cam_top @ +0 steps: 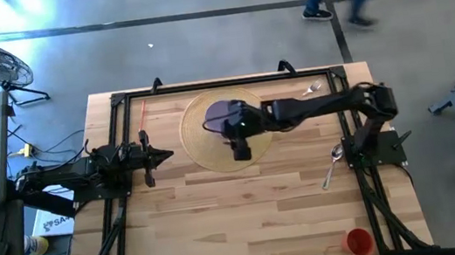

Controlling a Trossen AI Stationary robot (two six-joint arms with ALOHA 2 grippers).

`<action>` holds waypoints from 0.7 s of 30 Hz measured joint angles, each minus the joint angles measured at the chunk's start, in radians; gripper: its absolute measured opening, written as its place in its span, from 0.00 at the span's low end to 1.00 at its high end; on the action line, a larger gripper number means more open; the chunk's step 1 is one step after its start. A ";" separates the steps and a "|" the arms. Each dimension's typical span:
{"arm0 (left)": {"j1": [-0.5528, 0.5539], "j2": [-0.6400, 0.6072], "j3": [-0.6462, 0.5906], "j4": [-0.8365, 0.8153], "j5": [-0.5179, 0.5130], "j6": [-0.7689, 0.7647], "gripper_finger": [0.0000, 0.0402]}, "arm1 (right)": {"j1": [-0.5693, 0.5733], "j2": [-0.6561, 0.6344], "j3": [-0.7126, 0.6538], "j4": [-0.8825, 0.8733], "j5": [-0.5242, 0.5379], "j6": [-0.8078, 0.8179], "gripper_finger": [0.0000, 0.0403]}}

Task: Pick & Place Utensil
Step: Put the silver spoon into the bowl on the yellow placemat

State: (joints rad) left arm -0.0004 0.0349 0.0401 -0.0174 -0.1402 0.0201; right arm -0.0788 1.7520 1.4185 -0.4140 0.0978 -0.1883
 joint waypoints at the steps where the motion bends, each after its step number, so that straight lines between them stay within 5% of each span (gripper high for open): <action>1: 0.000 0.000 0.000 0.000 0.000 0.000 0.00 | 0.017 -0.019 0.000 -0.038 0.000 0.000 0.57; 12: 0.000 0.000 0.000 0.000 0.000 0.000 0.00 | 0.229 -0.107 -0.007 -0.620 0.127 0.147 0.56; 21: 0.000 0.000 0.000 0.000 0.000 0.000 0.00 | 0.397 -0.107 -0.262 -0.770 0.126 0.264 0.56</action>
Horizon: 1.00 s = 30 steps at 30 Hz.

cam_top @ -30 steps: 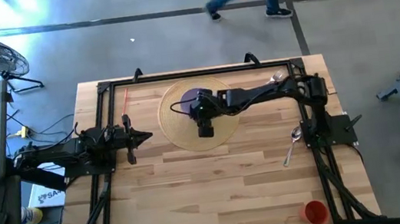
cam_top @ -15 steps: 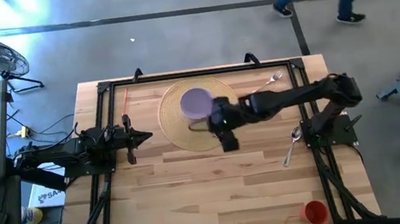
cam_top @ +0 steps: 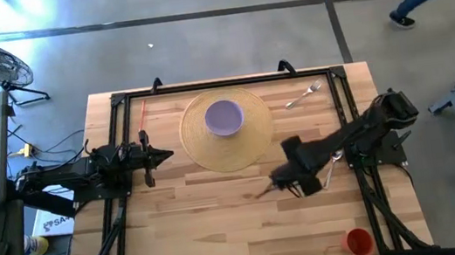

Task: Pick & Place Utensil
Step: Put the silver spoon into the bowl on the yellow placemat

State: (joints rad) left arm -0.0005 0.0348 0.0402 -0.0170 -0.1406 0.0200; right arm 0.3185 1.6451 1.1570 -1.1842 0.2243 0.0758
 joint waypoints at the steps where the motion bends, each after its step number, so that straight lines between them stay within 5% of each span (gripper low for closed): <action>1: 0.000 0.000 0.000 0.000 0.000 0.000 0.00 | 0.016 0.000 -0.035 0.002 -0.009 0.010 0.56; 13: 0.000 0.000 0.000 0.000 0.000 0.000 0.00 | 0.190 0.000 -0.321 -0.002 -0.107 0.132 0.51; 23: 0.000 0.000 0.000 0.000 0.000 0.000 0.00 | 0.227 0.000 -0.465 0.019 -0.120 0.123 0.32; 30: 0.000 0.000 0.000 0.000 0.001 0.000 0.00 | 0.218 0.000 -0.443 0.019 -0.123 0.114 0.19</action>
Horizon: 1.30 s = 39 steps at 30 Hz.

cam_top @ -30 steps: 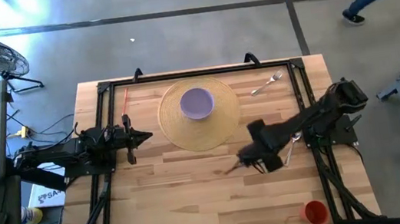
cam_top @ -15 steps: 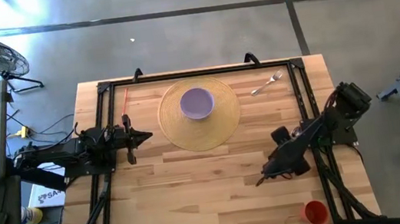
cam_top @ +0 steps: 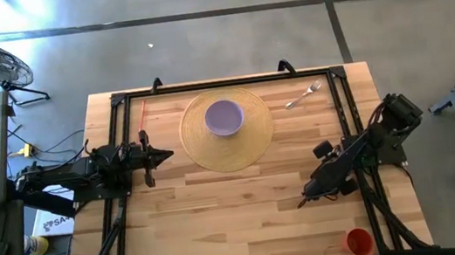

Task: Pick & Place Utensil
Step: Put the silver spoon into the bowl on the yellow placemat

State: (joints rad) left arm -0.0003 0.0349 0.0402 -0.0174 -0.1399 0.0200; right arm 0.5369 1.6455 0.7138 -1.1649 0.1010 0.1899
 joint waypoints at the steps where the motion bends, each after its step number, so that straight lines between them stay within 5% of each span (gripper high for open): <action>1: 0.000 0.000 0.000 0.000 0.000 0.000 0.00 | 0.000 0.000 0.009 0.003 -0.003 -0.005 0.19; 20: 0.000 0.000 0.000 0.000 0.000 0.000 0.00 | 0.027 0.001 0.078 0.035 0.006 -0.048 0.23; 39: 0.000 0.000 0.000 0.000 0.000 0.000 0.00 | 0.055 -0.003 0.061 0.197 0.013 -0.383 0.20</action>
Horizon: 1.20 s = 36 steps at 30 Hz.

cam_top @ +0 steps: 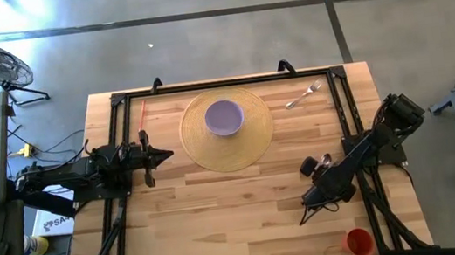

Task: Pick & Place Utensil
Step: Put the silver spoon into the bowl on the yellow placemat

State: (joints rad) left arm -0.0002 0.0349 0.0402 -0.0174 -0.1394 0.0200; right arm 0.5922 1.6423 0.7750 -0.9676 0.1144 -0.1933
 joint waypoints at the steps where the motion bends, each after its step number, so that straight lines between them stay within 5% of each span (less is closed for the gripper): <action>1: 0.000 0.000 0.000 0.000 0.000 0.000 0.00 | 0.000 0.000 0.000 0.001 -0.004 -0.012 0.19; 12: 0.000 0.000 0.000 0.000 0.000 0.000 0.00 | -0.002 0.001 0.000 0.020 0.022 -0.062 0.03; 36: 0.000 0.000 0.000 0.000 0.000 0.000 0.00 | -0.140 0.005 0.309 0.361 0.176 0.103 0.05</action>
State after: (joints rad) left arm -0.0004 0.0349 0.0401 -0.0172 -0.1394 0.0201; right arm 0.4518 1.6478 1.0836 -0.6063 0.2905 -0.0907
